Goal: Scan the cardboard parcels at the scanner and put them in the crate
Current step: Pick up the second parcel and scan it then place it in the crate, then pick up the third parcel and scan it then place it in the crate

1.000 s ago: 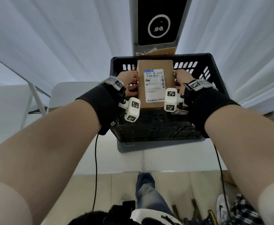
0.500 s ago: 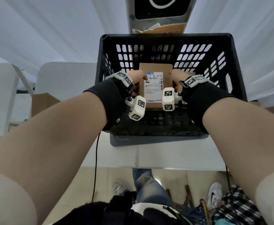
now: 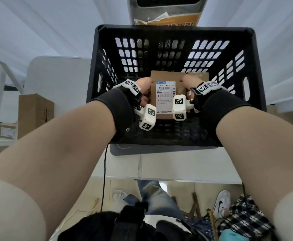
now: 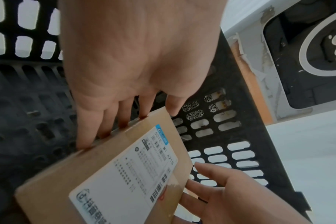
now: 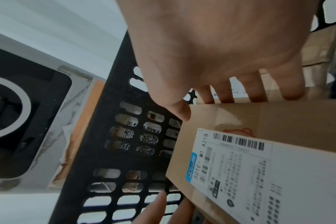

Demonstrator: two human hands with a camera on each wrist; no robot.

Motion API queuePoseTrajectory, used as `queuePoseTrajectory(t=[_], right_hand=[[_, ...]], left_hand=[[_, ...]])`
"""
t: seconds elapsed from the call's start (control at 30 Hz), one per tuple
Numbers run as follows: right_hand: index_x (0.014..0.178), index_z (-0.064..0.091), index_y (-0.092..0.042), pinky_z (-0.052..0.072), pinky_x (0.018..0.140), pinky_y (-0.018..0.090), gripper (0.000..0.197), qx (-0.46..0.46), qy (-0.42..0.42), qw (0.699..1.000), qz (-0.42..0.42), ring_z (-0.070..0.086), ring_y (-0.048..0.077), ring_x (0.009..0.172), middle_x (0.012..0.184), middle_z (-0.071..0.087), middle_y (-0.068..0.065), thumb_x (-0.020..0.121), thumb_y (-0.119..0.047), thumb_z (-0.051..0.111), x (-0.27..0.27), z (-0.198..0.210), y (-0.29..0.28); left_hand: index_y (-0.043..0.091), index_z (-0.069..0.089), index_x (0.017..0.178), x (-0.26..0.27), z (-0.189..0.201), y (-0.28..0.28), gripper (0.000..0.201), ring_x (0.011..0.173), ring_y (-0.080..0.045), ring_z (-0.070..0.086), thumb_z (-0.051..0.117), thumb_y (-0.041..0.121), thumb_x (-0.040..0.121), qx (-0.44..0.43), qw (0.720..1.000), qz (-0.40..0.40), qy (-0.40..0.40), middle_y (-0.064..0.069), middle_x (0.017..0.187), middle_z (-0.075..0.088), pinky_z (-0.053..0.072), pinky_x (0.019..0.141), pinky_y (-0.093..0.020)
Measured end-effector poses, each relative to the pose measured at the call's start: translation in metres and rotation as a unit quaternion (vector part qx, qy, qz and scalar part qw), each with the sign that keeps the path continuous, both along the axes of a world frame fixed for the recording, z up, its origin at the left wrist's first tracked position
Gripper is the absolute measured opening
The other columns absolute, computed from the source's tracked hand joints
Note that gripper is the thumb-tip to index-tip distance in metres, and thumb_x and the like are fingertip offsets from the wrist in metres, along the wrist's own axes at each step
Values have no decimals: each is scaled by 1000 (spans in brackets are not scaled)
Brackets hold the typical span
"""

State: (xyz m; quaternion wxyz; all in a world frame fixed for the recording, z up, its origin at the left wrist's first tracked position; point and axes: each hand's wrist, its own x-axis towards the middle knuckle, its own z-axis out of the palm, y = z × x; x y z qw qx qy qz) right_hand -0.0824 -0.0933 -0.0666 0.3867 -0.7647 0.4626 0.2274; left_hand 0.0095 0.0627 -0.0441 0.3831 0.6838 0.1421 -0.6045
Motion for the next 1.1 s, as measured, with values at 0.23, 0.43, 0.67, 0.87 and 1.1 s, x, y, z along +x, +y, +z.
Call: queuePoseTrajectory(t=[0.23, 0.43, 0.67, 0.87, 1.1], right_hand=[[146, 38, -1, 43, 98, 38, 47, -39, 22, 999, 24, 52, 37, 124, 141, 50, 24, 99, -1, 37, -12, 9, -4], [133, 53, 1, 48, 94, 40, 38, -48, -21, 998, -37, 58, 37, 117, 131, 58, 24, 98, -13, 45, -5, 46, 11], [93, 65, -17, 57, 72, 38, 14, 153, -254, 911, -286, 66, 22, 74, 83, 72, 2, 90, -23, 53, 27, 104, 55], [99, 69, -18, 59, 71, 35, 19, 195, -332, 884, -263, 69, 20, 73, 79, 70, -1, 87, -27, 58, 42, 141, 114], [102, 70, -16, 59, 70, 35, 24, 199, -383, 859, -275, 71, 23, 73, 80, 73, 1, 85, -26, 59, 65, 183, 187]], left_hand=[[13, 31, 155, -10, -2, -14, 78, 135, -43, 45, 52, 51, 90, -26, 998, -49, -2, -16, 153, 44, 38, 107, -60], [14, 35, 152, -19, 56, -9, 57, 121, -35, 53, 46, 41, 103, -50, 996, -58, -55, -14, 152, 43, 44, 78, -44], [18, 52, 138, -1, 108, 24, 42, 109, -32, 59, 42, 41, 104, -128, 985, -43, -108, -9, 139, 56, 47, 95, -49], [18, 64, 100, 24, 142, 79, 35, 112, -28, 65, 40, 43, 104, -197, 975, -22, -102, -4, 111, 69, 52, 97, -46], [18, 67, 122, 48, 174, 159, 38, 106, -24, 70, 46, 42, 102, -253, 958, -8, -135, -6, 124, 71, 58, 89, -42]])
